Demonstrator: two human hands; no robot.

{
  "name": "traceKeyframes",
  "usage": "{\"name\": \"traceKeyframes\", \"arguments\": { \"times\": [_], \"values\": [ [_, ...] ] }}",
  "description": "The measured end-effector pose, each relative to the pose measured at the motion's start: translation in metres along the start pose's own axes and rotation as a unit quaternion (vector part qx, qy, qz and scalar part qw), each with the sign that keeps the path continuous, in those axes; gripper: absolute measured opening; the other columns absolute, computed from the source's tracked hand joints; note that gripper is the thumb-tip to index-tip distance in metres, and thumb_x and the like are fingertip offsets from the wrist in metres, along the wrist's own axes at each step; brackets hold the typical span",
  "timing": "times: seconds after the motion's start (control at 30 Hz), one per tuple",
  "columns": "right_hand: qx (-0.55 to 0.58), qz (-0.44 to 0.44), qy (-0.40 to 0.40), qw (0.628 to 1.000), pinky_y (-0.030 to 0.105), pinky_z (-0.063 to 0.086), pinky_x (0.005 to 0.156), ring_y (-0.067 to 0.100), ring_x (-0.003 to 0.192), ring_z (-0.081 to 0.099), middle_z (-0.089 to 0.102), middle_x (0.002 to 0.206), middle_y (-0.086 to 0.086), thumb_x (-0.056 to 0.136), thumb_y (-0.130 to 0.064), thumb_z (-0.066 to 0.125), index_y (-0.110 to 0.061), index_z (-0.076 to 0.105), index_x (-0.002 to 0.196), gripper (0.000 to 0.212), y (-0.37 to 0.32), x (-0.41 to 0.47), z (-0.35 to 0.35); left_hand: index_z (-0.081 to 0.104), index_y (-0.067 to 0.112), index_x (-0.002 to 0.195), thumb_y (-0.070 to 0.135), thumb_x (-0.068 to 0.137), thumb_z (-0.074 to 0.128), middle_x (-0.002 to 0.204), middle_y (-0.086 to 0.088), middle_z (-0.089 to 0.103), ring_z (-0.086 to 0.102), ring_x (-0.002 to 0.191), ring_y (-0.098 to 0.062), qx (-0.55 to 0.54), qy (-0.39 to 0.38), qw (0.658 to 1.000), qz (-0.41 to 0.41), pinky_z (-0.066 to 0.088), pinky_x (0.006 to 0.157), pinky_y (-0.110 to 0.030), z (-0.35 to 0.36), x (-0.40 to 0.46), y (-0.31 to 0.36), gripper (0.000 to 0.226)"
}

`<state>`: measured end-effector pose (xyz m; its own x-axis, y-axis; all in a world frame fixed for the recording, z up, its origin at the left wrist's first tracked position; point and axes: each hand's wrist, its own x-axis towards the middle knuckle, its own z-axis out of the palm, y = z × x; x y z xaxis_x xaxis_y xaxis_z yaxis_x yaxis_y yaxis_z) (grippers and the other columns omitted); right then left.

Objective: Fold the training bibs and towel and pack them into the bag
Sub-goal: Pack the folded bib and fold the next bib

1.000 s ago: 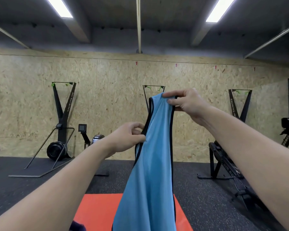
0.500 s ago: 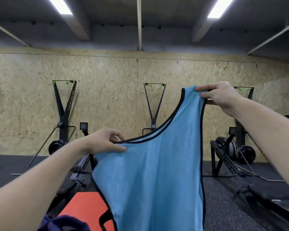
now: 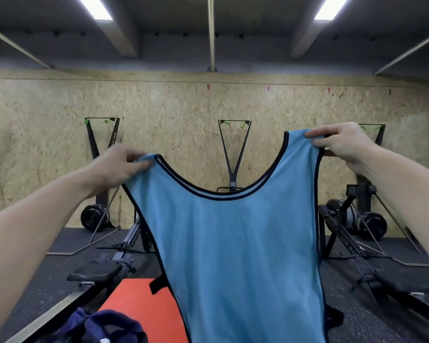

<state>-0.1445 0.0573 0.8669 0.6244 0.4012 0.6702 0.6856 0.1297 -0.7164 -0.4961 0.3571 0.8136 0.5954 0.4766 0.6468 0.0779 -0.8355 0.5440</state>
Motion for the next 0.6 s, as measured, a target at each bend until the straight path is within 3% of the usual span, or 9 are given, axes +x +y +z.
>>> {"name": "traceKeyframes", "arguments": {
  "times": [0.1,0.2,0.33,0.43,0.5,0.6],
  "values": [
    [-0.029,0.013,-0.035,0.999,0.029,0.057,0.087,0.018,0.108,0.064,0.067,0.116,0.005,0.091,0.004,0.066,-0.012,0.078,0.099,0.022,0.001,-0.009,-0.003,0.062,0.032,0.106,0.021,0.100,0.058,0.093,-0.012,0.073,0.062,0.069,-0.020,0.018,0.028,0.999,0.020,0.046,0.061,-0.028,-0.009,-0.002,0.005,0.013],
    [-0.033,0.010,-0.037,0.999,0.031,0.058,0.086,0.019,0.110,0.064,0.067,0.117,0.005,0.091,0.004,0.066,-0.011,0.077,0.102,0.022,0.001,-0.024,-0.006,0.054,0.024,0.100,0.011,0.100,0.055,0.091,-0.019,0.071,0.048,0.058,-0.017,0.038,0.047,0.997,0.043,0.036,0.049,-0.025,-0.016,-0.009,0.007,0.013],
    [-0.036,0.010,-0.055,0.998,0.024,0.056,0.077,0.014,0.109,0.063,0.067,0.117,0.002,0.092,0.002,0.066,-0.012,0.077,0.104,0.022,0.001,-0.044,-0.010,0.056,0.017,0.083,0.004,0.097,0.058,0.101,-0.004,0.067,0.061,0.094,-0.024,0.064,0.086,0.992,0.074,0.044,0.074,-0.033,-0.023,-0.016,0.008,0.019],
    [-0.040,0.017,-0.062,0.997,0.021,0.057,0.075,0.012,0.108,0.063,0.066,0.117,0.001,0.093,0.001,0.065,-0.012,0.077,0.105,0.022,0.006,-0.055,-0.008,0.068,0.022,0.077,0.000,0.094,0.057,0.096,-0.001,0.068,0.060,0.096,-0.033,0.108,0.068,0.989,0.070,0.050,0.077,-0.040,-0.023,-0.020,0.003,0.030],
    [-0.041,0.026,-0.068,0.996,0.020,0.058,0.074,0.012,0.108,0.063,0.066,0.116,0.000,0.093,0.002,0.064,-0.011,0.077,0.106,0.022,0.014,-0.061,-0.003,0.075,0.021,0.085,0.003,0.097,0.059,0.101,0.002,0.069,0.058,0.100,-0.022,0.100,0.050,0.992,0.063,0.046,0.082,-0.026,-0.015,-0.025,-0.001,0.027],
    [-0.044,0.043,-0.083,0.995,0.020,0.059,0.075,0.013,0.107,0.065,0.068,0.117,0.004,0.093,0.004,0.063,-0.008,0.076,0.109,0.024,0.036,-0.064,0.007,0.076,0.025,0.096,0.010,0.098,0.061,0.111,0.009,0.067,0.057,0.106,-0.008,0.110,0.022,0.992,0.052,0.037,0.088,-0.019,0.003,-0.027,-0.017,0.021]
  ]
}}
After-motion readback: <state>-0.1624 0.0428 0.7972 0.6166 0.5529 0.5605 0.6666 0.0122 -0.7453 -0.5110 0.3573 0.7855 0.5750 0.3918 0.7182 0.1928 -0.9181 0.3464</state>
